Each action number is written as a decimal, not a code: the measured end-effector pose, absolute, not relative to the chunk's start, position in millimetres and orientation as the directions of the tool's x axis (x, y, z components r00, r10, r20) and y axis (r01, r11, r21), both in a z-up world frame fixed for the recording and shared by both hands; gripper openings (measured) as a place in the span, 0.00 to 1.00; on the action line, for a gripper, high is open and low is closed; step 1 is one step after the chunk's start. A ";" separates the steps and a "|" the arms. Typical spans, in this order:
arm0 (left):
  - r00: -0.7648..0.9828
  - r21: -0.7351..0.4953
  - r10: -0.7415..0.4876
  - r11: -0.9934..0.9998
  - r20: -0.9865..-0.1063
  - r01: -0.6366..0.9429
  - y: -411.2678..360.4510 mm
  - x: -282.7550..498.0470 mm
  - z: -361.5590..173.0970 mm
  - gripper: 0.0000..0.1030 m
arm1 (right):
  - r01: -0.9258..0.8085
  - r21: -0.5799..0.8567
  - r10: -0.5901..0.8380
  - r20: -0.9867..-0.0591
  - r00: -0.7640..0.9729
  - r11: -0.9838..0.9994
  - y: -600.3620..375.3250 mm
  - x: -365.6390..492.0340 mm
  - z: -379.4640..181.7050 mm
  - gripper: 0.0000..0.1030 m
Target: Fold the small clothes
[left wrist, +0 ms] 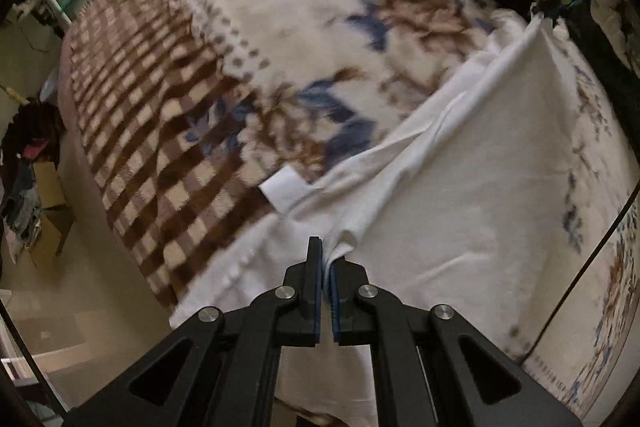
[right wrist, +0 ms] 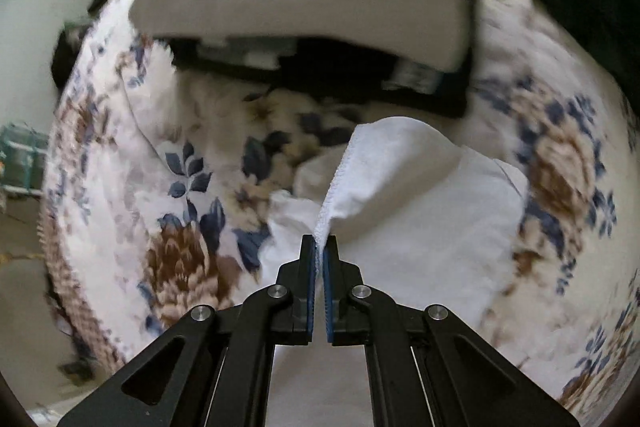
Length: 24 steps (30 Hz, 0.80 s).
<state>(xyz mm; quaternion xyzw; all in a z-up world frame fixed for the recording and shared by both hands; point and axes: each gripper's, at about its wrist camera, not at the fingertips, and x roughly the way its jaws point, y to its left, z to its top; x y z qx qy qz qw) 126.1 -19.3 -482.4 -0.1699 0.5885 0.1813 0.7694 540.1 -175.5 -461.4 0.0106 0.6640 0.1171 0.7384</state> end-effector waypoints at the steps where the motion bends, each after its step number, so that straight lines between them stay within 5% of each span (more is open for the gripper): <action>1: 0.230 -0.057 0.063 0.875 -0.971 -0.481 -13.5 126.2 -490.2 0.01 | -0.157 0.145 0.160 -0.984 0.083 0.977 -164.9 542.4 -468.3 0.04; 9: 0.170 -0.152 -0.076 0.856 -0.983 -0.495 32.8 118.5 -525.9 0.10 | -0.180 0.083 0.086 -0.996 0.010 0.980 -128.8 549.7 -497.6 0.10; 11: 0.188 -0.229 -0.153 0.827 -0.970 -0.513 48.3 111.8 -527.1 0.10 | -0.169 0.141 0.142 -0.990 -0.007 0.976 -129.1 547.9 -490.8 0.19; 13: 0.195 -0.282 -0.208 0.790 -0.959 -0.545 64.6 102.7 -522.9 0.12 | -0.168 0.236 0.237 -0.971 -0.016 0.957 -133.8 538.0 -473.5 0.47; 15: 0.187 -0.284 -0.215 0.773 -0.959 -0.567 77.0 95.8 -516.9 0.46 | -0.176 0.288 0.291 -0.957 -0.006 0.941 -141.9 521.2 -454.3 0.57; 16: 0.175 -0.273 -0.211 0.766 -0.962 -0.582 83.2 91.4 -512.2 0.54 | -0.181 0.303 0.308 -0.951 0.000 0.936 -146.7 511.2 -445.9 0.61; 24: 0.151 -0.309 -0.272 0.780 -0.951 -0.544 78.9 82.2 -511.9 0.64 | -0.187 0.358 0.354 -0.934 -0.057 0.915 -209.5 354.2 -424.6 0.69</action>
